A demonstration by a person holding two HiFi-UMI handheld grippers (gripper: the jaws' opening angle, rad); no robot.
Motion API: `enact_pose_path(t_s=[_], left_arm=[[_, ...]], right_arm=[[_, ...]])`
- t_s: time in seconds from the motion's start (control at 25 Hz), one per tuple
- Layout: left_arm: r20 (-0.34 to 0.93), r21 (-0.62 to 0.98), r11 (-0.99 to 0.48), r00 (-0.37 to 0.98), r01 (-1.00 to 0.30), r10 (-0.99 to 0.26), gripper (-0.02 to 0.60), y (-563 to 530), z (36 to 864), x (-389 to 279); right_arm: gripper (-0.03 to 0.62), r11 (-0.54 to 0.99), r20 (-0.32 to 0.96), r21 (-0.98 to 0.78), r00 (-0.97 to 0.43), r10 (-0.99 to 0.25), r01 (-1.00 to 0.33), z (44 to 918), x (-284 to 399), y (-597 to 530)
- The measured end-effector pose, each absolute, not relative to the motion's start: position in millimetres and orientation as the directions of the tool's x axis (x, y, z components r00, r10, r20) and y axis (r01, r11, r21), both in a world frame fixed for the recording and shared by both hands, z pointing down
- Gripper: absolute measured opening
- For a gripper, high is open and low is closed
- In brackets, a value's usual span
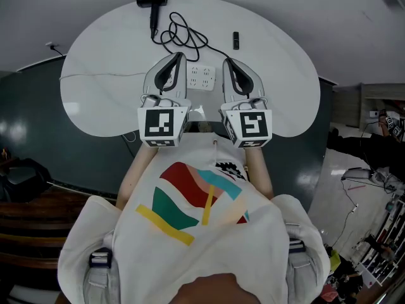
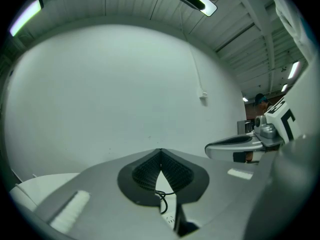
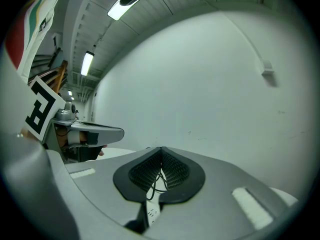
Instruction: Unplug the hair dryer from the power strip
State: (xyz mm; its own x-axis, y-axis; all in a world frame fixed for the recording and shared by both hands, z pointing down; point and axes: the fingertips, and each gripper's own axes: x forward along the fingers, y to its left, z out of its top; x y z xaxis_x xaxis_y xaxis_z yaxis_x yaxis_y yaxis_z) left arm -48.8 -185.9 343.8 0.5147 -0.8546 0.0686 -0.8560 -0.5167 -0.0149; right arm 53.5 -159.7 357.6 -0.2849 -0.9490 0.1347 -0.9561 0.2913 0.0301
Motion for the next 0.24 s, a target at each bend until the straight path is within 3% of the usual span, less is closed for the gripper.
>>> enact_pose_path(t_s=[0.24], left_arm=[[0.065,-0.012,-0.514,0.512,-0.858,-0.857,0.0,-184.6,342.7,-47.3]], right_arm=[[0.011,0.302,0.154,0.045,-0.292,-0.944,-0.952,363.8,56.8,-157.1]])
